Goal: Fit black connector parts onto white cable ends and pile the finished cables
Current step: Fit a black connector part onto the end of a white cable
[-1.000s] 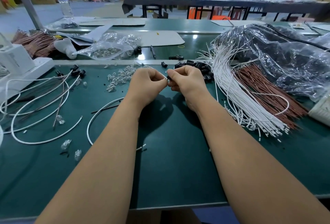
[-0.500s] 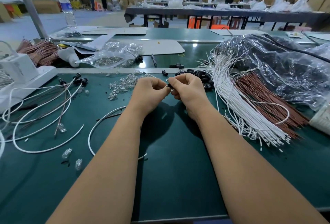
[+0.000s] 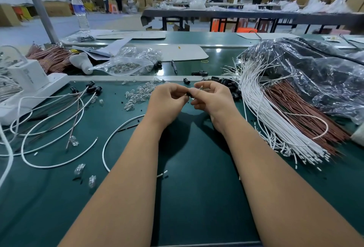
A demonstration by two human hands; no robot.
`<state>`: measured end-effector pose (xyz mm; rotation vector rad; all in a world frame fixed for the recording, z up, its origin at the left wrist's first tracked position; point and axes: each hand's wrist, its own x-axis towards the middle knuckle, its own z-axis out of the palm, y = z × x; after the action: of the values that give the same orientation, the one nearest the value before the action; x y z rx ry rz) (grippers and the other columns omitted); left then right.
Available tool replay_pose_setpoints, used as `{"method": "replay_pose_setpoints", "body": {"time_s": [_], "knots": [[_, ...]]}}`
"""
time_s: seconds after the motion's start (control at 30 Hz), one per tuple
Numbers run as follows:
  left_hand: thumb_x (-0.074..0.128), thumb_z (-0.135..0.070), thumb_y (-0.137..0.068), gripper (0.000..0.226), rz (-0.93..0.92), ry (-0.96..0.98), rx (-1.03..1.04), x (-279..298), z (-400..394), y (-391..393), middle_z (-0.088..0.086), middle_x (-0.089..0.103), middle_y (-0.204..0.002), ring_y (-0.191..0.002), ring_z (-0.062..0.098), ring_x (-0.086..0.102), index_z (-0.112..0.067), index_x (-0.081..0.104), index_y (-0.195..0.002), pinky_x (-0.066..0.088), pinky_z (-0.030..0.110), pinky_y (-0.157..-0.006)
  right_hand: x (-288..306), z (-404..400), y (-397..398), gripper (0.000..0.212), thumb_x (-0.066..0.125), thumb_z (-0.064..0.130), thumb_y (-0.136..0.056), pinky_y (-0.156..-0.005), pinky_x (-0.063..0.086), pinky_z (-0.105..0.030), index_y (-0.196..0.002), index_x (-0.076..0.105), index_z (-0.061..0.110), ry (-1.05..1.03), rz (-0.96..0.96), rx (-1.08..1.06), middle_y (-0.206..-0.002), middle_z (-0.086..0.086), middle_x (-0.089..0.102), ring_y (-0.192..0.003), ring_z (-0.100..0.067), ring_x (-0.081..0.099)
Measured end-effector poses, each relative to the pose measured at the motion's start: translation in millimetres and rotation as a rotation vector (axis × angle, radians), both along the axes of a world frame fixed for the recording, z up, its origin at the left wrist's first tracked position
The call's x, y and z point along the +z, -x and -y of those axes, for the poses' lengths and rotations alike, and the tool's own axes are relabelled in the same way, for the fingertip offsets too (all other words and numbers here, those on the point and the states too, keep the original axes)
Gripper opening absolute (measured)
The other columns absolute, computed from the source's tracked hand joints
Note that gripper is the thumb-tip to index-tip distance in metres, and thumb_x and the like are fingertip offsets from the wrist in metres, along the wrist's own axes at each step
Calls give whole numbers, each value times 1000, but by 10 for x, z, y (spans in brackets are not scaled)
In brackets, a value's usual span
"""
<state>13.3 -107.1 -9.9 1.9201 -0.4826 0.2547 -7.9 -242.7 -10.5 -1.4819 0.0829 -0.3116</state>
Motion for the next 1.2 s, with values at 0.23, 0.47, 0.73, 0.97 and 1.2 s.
{"method": "replay_pose_setpoints", "body": {"time_s": [0.23,0.47,0.73,0.97,1.2], "knots": [[67,-4,-85,15,22,-1,36,5,-15,-5,2,73,-86,-78,8,67,-9,75,-98,50,15,-76,23,6,18,15,61,9,-93,-50,51,-22,-79,65,8,-117,28,-5,-69,-7,69,-51,-15,63],[65,-13,-89,11,70,-119,59,-5,-21,13,-1,64,-65,-61,11,55,-9,74,-83,43,24,-64,30,15,30,16,54,6,-97,-52,51,-21,-88,67,4,-115,24,9,-76,-10,70,-53,-13,63],[68,-13,-86,8,110,-143,25,-20,-25,22,-1,69,-68,-62,15,63,-15,76,-86,54,29,-66,23,-9,23,23,49,4,-99,-49,49,-19,-81,63,7,-17,28,-53,-69,-6,66,-47,-8,58],[65,-13,-87,13,119,-206,42,-46,-13,-2,14,68,-70,-61,20,54,-9,72,-77,47,32,-64,-16,-7,-14,25,49,7,-98,-51,48,-17,-79,63,14,88,29,-151,-73,-3,62,-50,-5,57],[64,-18,-87,12,173,-274,30,-60,20,8,6,64,-67,-61,20,53,-9,70,-80,42,30,-60,-17,10,-34,26,49,8,-99,-49,46,-15,-77,63,12,100,43,-190,-68,0,58,-45,0,55]]}}
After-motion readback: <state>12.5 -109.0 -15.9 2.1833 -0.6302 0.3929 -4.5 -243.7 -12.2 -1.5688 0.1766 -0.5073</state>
